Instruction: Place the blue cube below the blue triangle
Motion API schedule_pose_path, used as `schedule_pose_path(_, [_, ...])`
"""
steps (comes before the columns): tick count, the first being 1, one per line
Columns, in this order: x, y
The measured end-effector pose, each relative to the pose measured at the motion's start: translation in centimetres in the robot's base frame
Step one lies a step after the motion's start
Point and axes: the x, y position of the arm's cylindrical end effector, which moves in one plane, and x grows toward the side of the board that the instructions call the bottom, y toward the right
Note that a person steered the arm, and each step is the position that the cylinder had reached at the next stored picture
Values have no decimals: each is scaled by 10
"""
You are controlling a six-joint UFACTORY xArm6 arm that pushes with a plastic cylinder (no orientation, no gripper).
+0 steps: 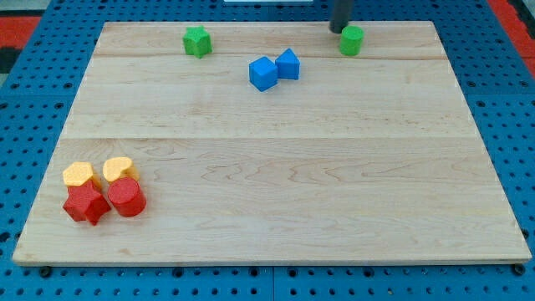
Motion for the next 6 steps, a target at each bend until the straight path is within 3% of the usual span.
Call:
schedule_pose_path(1, [40,-58])
schedule_pose_path(2, [107,-123])
schedule_pose_path(5, [216,-178])
schedule_pose_path(6, [166,-142])
